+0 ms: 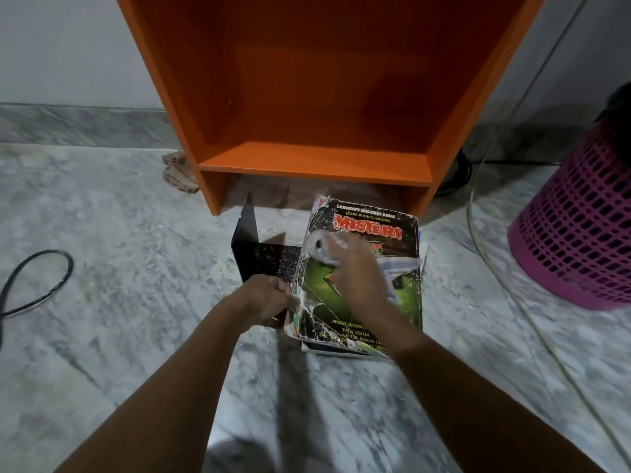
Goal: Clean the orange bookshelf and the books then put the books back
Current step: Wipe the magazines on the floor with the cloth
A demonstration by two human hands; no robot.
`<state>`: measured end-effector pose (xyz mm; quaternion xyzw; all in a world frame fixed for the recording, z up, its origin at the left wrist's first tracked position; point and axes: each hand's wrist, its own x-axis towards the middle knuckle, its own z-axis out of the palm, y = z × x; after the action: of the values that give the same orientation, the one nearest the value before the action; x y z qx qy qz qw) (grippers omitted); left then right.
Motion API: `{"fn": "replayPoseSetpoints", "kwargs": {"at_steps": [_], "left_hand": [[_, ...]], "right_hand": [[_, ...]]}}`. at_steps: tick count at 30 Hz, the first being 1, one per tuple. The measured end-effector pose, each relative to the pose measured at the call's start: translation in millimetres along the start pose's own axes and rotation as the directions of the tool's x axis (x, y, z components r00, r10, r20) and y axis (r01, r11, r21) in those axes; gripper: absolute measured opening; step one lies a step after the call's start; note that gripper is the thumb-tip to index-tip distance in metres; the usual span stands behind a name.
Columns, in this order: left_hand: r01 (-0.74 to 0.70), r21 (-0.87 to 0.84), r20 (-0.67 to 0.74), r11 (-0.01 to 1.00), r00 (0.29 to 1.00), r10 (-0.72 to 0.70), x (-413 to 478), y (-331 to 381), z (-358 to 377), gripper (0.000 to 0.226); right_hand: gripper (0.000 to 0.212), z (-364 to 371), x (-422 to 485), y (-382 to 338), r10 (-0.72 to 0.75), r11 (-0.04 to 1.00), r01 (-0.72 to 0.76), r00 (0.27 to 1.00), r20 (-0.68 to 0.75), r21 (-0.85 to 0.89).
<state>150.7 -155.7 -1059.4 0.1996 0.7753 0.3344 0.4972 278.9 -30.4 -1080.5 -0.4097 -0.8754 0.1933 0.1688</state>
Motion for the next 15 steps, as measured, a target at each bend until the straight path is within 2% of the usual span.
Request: {"fn": "replayPoseSetpoints", "kwargs": {"at_steps": [2,5,7,9,11,13,14,15], "left_hand": [[0.011,-0.019,0.009,1.0,1.0,-0.011,1.1,-0.8,-0.7,0.019],[0.022,-0.019,0.03,1.0,0.999,-0.021,0.4,0.5,-1.3,0.018],[0.038,-0.016,0.049,0.999,0.998,-0.037,-0.3,2.9,-1.7,0.02],[0.063,-0.005,0.063,0.998,0.996,-0.062,-1.1,5.7,-2.8,0.02],[0.078,0.005,0.071,0.997,0.994,-0.079,-0.8,7.9,-3.8,0.02],[0.086,0.003,0.078,0.996,0.993,-0.086,-0.5,7.9,-3.6,0.02],[0.088,0.0,0.079,0.996,0.993,-0.088,0.2,7.6,-3.4,0.019],[0.09,-0.003,0.08,0.996,0.993,-0.089,0.4,6.3,-3.1,0.019]], "right_hand": [[0.069,-9.0,22.2,30.2,0.152,0.988,-0.147,0.983,-0.105,0.052],[0.045,-35.8,51.8,70.8,0.447,0.881,-0.389,0.871,-0.206,0.269],[0.044,-53.2,64.6,82.6,0.522,0.846,-0.457,0.818,-0.244,0.275],[0.046,-56.7,62.9,68.2,0.438,0.896,-0.376,0.838,-0.324,0.238],[0.053,-45.1,48.4,33.7,0.253,0.965,-0.216,0.915,-0.316,0.146],[0.063,-21.9,30.5,1.2,-0.018,0.999,0.025,0.984,-0.179,0.036],[0.065,-8.7,24.1,-5.9,-0.158,0.987,0.155,0.984,-0.076,-0.041],[0.066,0.0,20.0,-8.6,-0.234,0.968,0.234,0.972,0.008,-0.089]]}}
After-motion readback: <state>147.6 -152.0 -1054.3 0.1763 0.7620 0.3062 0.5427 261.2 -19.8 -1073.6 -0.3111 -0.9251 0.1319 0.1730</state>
